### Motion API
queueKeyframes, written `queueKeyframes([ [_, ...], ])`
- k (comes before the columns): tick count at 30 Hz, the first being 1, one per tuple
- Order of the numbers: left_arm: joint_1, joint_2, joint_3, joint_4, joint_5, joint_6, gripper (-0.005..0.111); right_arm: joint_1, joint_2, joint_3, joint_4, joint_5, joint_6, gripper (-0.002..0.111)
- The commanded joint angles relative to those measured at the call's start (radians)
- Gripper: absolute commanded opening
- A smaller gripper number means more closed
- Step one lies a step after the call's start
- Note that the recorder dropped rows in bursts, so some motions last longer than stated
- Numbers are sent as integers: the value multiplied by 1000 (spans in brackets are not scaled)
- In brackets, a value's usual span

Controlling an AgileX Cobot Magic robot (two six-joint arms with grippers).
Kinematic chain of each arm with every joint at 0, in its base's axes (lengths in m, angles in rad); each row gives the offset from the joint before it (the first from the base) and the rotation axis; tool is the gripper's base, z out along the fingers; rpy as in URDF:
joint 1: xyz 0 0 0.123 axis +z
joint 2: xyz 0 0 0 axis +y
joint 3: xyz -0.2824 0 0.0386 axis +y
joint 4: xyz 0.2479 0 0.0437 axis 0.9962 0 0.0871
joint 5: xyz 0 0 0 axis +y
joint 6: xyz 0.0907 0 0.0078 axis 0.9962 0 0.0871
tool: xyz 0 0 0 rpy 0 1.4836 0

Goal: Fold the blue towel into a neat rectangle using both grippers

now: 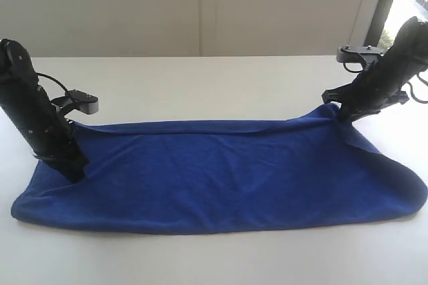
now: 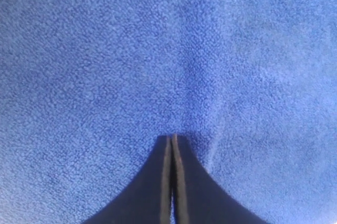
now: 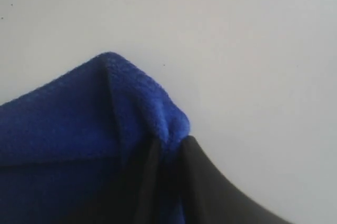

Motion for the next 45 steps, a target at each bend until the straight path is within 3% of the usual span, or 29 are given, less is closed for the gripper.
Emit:
queueKeyframes([
  [1,0,26,16,3,40,2,0,-7,1,-8,-4,-18,-13,6],
  [25,0,28,16,3,40,2,0,-7,13,-78,-421,-146,-7,6],
  [27,0,28,16,3,40,2,0,-7,23,-78,-421,-160,-7,12],
  [32,0,28,16,3,40,2,0,-7,31,-78,-421,-189,-5,50],
  [34,0,28,16,3,40,2,0,-7,28,-78,-429,-193,7,58],
  [45,0,-7,-9,3,80,2,0,-4,-135,-78,-358,-142,38,58],
])
